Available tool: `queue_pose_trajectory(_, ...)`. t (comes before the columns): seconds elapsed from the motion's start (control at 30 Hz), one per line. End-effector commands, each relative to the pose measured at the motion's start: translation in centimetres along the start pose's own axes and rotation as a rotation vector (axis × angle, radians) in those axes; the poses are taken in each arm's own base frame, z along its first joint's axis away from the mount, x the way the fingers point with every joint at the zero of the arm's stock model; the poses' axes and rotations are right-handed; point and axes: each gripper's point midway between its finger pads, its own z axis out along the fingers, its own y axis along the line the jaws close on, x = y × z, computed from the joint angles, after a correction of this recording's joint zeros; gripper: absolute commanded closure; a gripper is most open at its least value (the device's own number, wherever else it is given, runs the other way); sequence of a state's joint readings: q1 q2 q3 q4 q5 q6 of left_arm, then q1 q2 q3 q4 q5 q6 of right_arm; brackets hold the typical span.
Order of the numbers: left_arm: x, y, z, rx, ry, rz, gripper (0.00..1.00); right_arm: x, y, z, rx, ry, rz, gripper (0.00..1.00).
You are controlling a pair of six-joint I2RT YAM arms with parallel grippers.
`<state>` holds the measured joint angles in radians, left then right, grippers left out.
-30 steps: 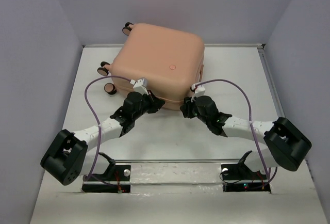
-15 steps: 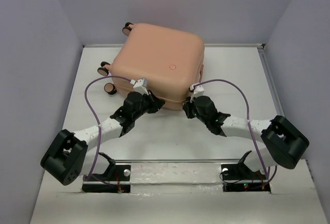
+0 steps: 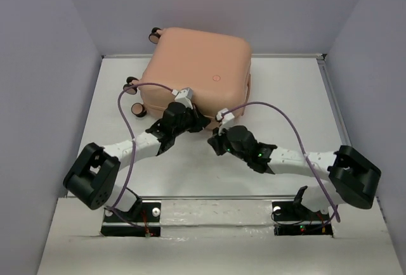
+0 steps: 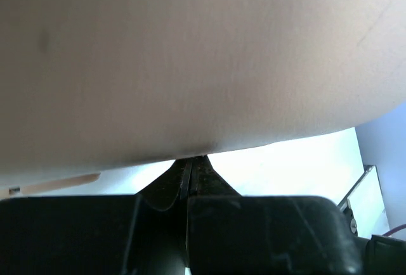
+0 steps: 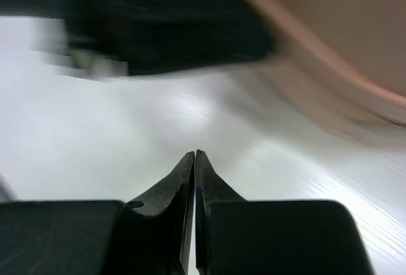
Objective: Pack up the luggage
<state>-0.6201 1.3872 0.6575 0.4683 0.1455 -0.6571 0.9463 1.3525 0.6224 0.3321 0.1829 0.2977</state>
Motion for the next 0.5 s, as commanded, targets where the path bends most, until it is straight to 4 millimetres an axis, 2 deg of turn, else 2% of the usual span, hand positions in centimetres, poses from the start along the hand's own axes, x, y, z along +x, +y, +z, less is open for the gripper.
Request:
queue_pose_trajectory(0.0, -5.8, -4.4, 1.7, 0.1, -0.136, 0.063, 0.94, -5.5, 14.7, 0.9, -0.396, -0.115, -0.031, 0.93)
queue_pose_trajectory(0.03, -5.9, -4.3, 1.7, 0.096, -0.132, 0.068, 0.94, -6.5, 15.6, 0.9, -0.409, -0.142, -0.033, 0.93)
queue_pose_trajectory(0.07, -6.0, -4.2, 1.7, 0.092, -0.137, 0.067, 0.94, -6.7, 15.6, 0.4, -0.421, -0.157, -0.018, 0.93)
queue_pose_trajectory(0.1, -5.9, -4.3, 1.5, 0.097, -0.133, 0.067, 0.94, -7.8, 15.4, -1.2, -0.431, -0.2, 0.013, 0.93)
queue_pose_trajectory(0.13, -5.8, -4.5, 1.4, 0.105, -0.13, 0.07, 0.94, -7.7, 14.1, -1.6, -0.384, -0.215, 0.024, 0.93)
queue_pose_trajectory(0.17, -5.7, -4.3, 1.2, 0.104, -0.129, 0.073, 0.94, -4.9, 12.1, -1.9, -0.33, -0.167, 0.019, 0.93)
queue_pose_trajectory(0.23, -5.8, -4.1, 0.5, 0.094, -0.147, 0.072, 0.94, -3.7, 9.4, -3.0, -0.238, -0.161, 0.052, 0.93)
queue_pose_trajectory(0.27, -6.0, -3.9, -0.5, 0.086, -0.17, 0.071, 0.94, -4.2, 7.2, -4.0, -0.168, -0.184, 0.076, 0.93)
queue_pose_trajectory(0.3, -6.2, -3.7, -1.0, 0.075, -0.184, 0.074, 0.94, -2.8, 5.4, -4.3, -0.128, -0.158, 0.084, 0.93)
queue_pose_trajectory(0.33, -7.0, -4.0, -2.0, 0.075, -0.211, 0.078, 0.94, -2.5, 3.9, -4.6, -0.095, -0.158, 0.105, 0.93)
queue_pose_trajectory(0.37, -6.8, -3.4, -2.4, 0.049, -0.209, 0.077, 0.94, -3.6, 1.2, -5.0, -0.044, -0.191, 0.134, 0.93)
queue_pose_trajectory(0.4, -7.0, -3.2, -2.7, 0.04, -0.212, 0.078, 0.94, -3.1, -0.3, -5.0, -0.018, -0.18, 0.144, 0.93)
queue_pose_trajectory(0.47, -7.1, -3.2, -3.4, 0.036, -0.21, 0.077, 0.94, -3.4, -2.5, -5.2, 0.024, -0.165, 0.131, 0.93)
